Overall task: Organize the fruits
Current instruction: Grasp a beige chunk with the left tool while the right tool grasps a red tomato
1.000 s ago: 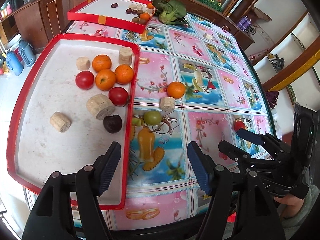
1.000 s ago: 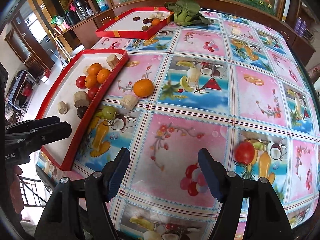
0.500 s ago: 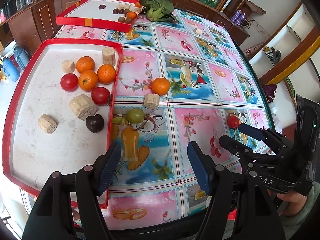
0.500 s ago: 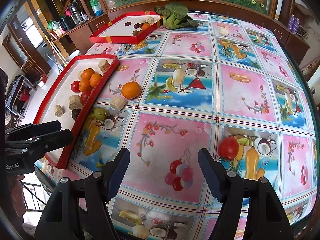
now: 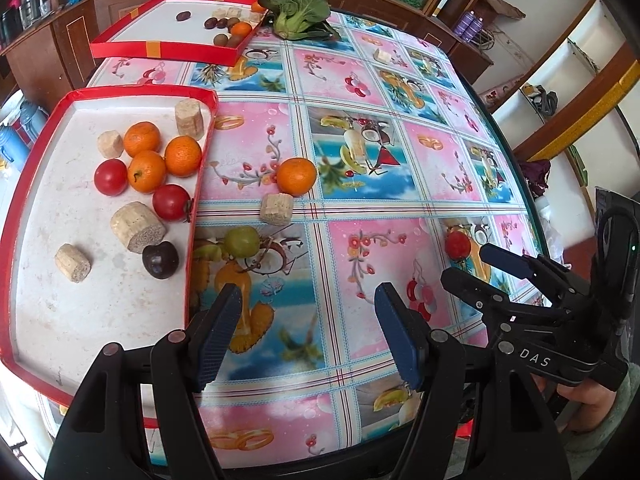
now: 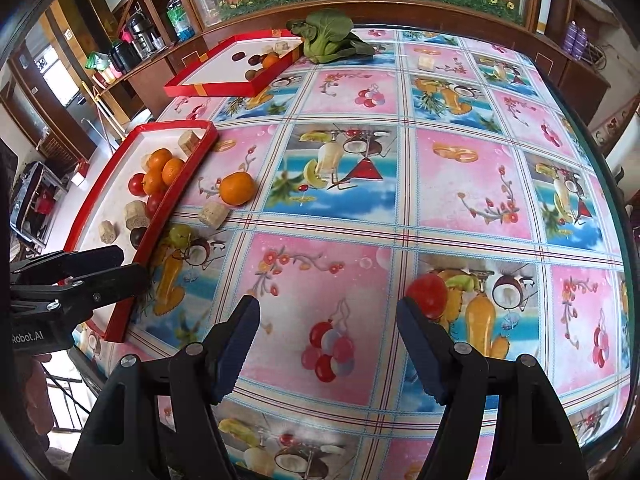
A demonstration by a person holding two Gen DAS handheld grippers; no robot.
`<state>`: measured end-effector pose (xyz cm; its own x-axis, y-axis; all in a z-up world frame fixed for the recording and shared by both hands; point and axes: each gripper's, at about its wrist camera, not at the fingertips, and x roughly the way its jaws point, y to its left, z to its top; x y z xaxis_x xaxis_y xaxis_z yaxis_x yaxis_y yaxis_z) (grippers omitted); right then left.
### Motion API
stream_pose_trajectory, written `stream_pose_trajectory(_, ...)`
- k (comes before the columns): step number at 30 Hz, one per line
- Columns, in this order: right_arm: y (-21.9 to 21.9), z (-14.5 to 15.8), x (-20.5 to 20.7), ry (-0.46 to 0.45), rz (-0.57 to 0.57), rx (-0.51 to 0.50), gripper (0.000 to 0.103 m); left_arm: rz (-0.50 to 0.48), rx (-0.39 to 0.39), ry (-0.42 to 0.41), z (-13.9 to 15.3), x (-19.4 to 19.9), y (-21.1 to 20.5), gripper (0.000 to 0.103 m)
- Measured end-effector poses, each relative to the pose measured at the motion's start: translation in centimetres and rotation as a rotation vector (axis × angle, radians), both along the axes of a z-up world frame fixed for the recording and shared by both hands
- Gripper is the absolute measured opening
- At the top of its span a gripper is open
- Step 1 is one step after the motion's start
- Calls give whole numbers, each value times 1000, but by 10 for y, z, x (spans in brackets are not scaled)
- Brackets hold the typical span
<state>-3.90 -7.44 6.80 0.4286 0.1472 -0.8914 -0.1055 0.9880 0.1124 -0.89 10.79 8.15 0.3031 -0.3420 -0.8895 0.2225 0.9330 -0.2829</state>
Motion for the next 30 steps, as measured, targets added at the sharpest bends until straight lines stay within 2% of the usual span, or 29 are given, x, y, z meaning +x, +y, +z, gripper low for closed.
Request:
stream_pose_trajectory(25,-5,-9,14,22,-9,1,73,-8,13,33,-14,17,-5,68)
stream_pose_trajectory(30,-14,-11,13,32,-37,9,73,11,-7,37,-17,21,2,68)
